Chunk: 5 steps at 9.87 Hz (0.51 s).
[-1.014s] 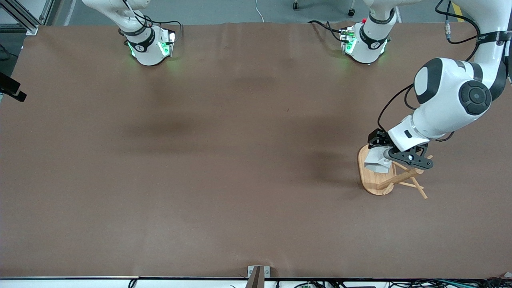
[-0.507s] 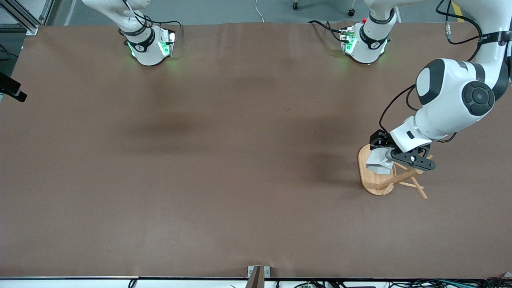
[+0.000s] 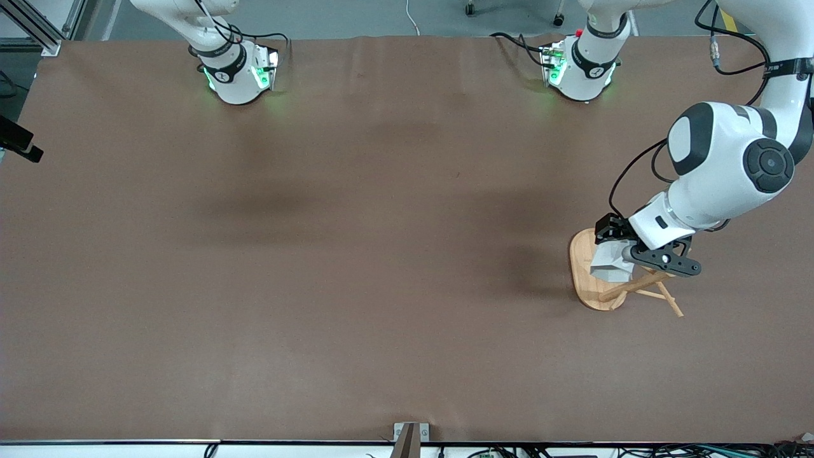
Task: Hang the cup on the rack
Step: 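Lower the cup onto a rack peg through its hole with the left gripper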
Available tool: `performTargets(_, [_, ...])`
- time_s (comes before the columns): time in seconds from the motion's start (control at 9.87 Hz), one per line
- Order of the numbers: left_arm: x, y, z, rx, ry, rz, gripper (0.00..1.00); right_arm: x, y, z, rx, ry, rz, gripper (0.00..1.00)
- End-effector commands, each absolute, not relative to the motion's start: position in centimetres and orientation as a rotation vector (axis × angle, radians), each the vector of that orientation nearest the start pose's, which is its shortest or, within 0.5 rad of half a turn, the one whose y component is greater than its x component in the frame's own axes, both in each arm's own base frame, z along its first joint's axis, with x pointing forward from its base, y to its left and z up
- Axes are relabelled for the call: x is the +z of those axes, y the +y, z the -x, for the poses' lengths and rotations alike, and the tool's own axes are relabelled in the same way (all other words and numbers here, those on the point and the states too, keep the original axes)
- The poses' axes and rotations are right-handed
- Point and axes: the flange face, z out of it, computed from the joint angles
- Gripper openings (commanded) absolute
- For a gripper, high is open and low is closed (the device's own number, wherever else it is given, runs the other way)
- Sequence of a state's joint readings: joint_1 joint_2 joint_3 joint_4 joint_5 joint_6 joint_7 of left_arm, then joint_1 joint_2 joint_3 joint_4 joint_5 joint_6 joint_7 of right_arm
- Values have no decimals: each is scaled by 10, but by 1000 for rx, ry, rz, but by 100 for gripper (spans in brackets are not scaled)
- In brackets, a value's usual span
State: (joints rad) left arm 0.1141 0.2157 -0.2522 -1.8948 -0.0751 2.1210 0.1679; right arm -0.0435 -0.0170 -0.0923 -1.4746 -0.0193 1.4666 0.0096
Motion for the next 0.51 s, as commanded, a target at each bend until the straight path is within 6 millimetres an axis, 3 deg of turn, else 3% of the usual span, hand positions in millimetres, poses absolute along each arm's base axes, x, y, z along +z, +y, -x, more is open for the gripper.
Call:
performTargets(0.0, [376, -79, -610, -2, 409, 3267, 12, 671, -77, -529, -24, 251, 3162, 100])
performTargets(0.41, [390, -81, -617, -51, 390, 3277, 6, 670, -78, -529, -16, 253, 3161, 100])
